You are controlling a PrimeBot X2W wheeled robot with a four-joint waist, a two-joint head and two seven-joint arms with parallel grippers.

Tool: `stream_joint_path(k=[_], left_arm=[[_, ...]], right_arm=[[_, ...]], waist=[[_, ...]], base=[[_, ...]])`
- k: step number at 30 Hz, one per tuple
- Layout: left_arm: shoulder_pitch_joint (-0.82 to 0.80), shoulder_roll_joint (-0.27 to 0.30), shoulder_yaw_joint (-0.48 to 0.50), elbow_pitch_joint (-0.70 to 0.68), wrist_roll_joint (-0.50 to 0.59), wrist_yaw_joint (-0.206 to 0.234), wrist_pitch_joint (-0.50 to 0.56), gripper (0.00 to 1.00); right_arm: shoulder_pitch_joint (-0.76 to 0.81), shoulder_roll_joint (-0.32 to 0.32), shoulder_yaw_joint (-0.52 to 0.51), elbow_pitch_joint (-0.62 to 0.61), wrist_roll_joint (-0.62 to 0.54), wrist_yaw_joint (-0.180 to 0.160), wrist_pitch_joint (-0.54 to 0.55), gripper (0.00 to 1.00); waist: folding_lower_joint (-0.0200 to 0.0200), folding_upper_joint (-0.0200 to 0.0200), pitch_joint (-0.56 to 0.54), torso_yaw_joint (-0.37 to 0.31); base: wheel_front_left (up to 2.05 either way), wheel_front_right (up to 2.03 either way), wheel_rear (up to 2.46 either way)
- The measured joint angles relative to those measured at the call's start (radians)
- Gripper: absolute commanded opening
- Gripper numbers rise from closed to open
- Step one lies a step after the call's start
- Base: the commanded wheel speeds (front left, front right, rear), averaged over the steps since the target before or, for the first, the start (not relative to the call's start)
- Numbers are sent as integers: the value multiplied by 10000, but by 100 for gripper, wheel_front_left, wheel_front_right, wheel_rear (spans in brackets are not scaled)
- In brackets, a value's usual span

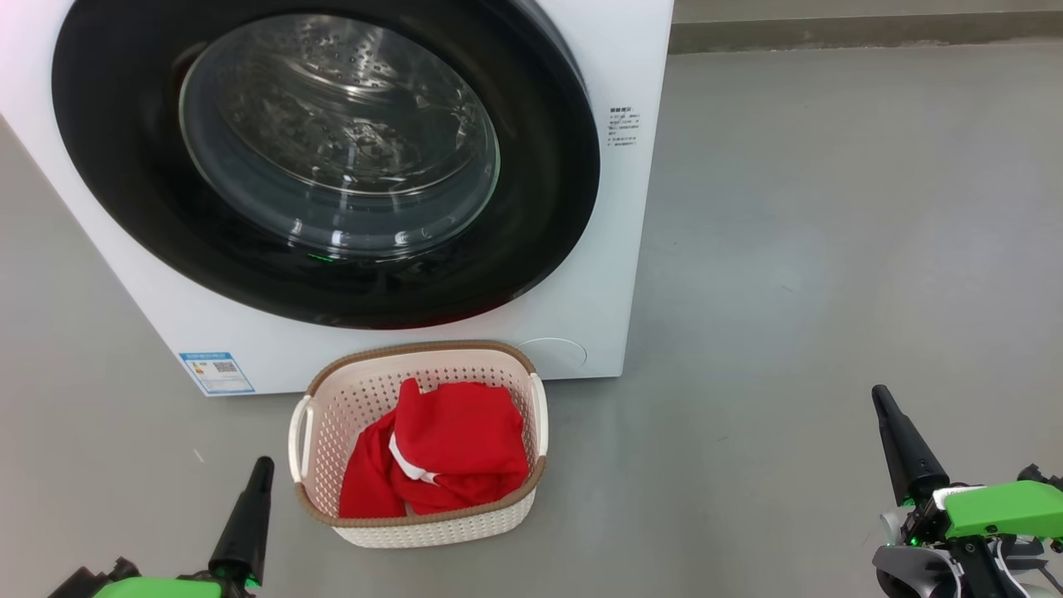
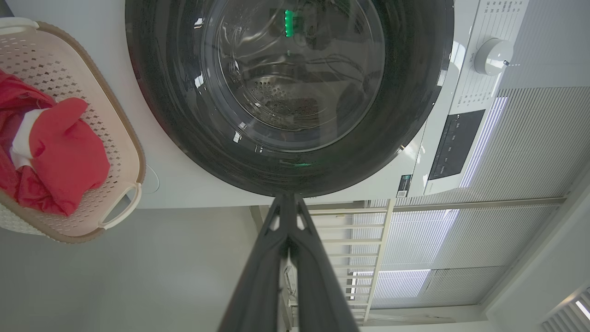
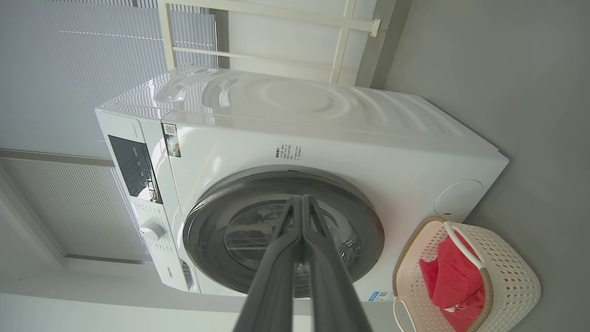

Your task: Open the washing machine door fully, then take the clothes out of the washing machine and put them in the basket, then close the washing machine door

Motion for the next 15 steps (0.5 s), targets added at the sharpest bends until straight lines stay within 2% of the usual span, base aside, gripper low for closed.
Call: stream_joint_path(k=[15], left_arm=[[0, 0, 0, 0, 0, 0, 0, 0]], right_arm=[[0, 2, -10, 0, 0, 0, 2, 0]], waist=[[0, 0, 0, 0]], base=[[0, 0, 0]])
